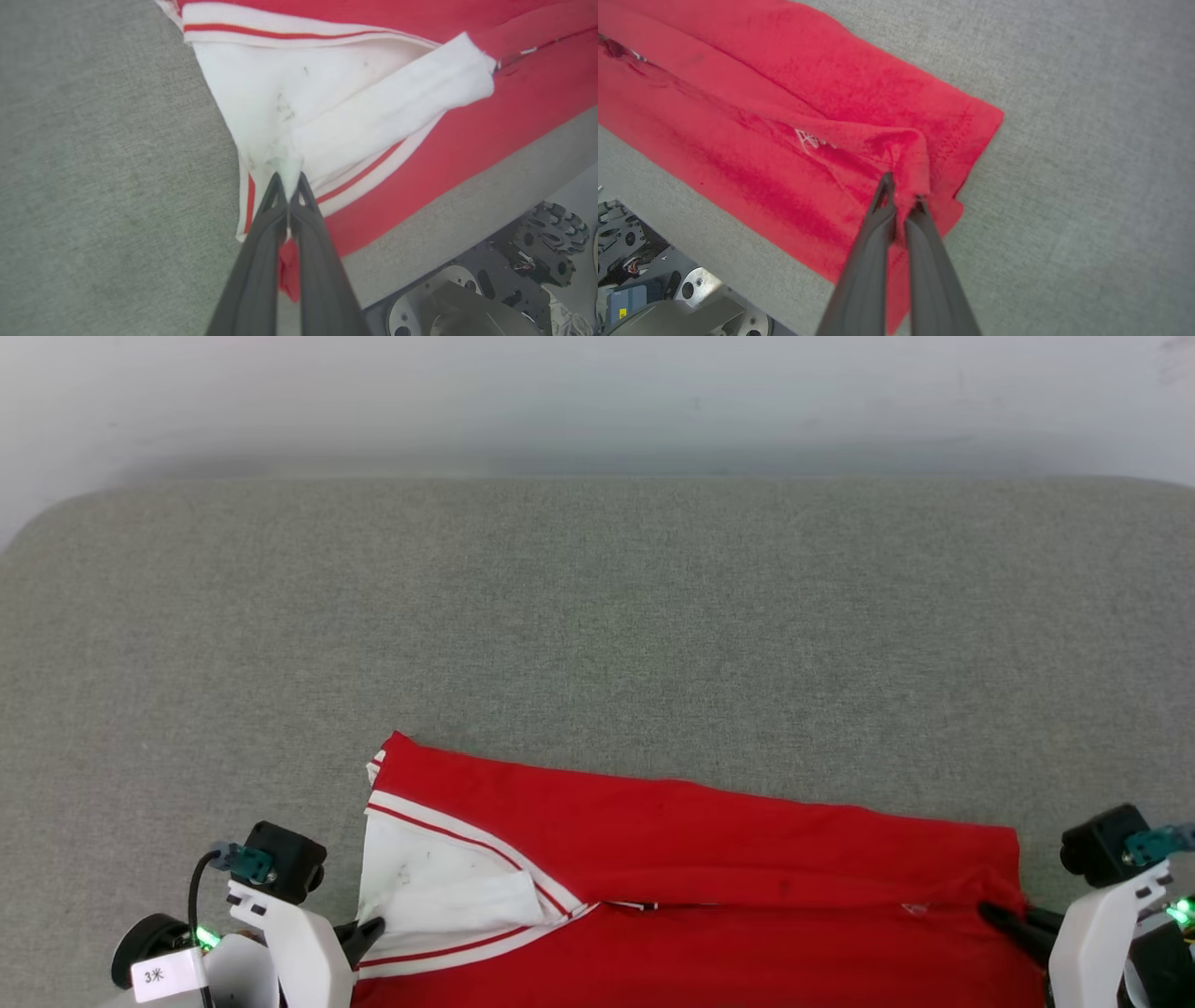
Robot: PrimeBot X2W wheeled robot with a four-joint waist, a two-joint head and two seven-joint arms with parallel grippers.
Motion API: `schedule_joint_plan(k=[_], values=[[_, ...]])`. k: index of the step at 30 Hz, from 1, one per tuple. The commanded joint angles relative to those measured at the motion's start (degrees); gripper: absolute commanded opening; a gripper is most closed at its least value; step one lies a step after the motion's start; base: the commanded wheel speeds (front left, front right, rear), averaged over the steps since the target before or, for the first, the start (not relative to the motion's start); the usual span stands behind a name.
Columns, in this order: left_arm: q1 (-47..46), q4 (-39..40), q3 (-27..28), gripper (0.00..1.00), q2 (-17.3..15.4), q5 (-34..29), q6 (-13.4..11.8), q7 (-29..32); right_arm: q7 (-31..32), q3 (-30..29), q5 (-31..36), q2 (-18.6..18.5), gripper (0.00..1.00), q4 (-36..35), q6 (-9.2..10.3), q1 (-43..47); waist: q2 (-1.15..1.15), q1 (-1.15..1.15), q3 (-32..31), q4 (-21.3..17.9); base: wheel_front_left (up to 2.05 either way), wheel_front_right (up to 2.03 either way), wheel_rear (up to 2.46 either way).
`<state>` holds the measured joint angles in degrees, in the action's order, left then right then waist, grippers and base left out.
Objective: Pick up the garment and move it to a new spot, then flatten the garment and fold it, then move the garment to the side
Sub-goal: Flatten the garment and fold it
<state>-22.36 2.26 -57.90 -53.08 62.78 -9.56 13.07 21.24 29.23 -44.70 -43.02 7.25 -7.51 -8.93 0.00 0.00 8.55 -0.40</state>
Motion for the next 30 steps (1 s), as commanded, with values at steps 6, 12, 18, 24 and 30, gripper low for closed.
schedule_joint_plan(k=[6,12,18,24,30], values=[[1.32,-7.29,-0.60,0.00,4.48,1.11,2.28,-2.05,0.55,-0.71,2.07,3.73,0.00,4.08,0.06,2.25,0.00,0.00,2.31,-0.05,0.00,0.00,0.00],[1.31,-8.82,0.56,1.00,4.89,0.30,1.07,-5.00,-2.91,-3.69,2.58,5.57,1.00,4.20,0.06,2.47,0.00,0.00,0.78,0.03,0.00,0.00,0.00],[3.18,-4.95,4.30,1.00,3.69,-0.14,-2.85,-12.65,-4.70,-9.72,3.07,6.00,1.00,-0.42,0.05,4.90,0.00,0.00,-1.84,0.18,0.00,0.00,0.00],[5.01,-1.38,8.37,1.00,2.98,-3.07,-9.85,-22.50,-2.64,-17.06,4.74,5.76,1.00,-6.63,0.05,7.51,0.00,0.00,-2.86,0.57,0.00,0.00,0.00],[6.33,1.15,13.08,1.00,4.24,-7.31,-16.47,-27.64,4.24,-22.64,5.79,5.95,1.00,-10.20,0.05,8.96,0.00,0.00,-2.71,1.18,0.00,0.00,0.00]])
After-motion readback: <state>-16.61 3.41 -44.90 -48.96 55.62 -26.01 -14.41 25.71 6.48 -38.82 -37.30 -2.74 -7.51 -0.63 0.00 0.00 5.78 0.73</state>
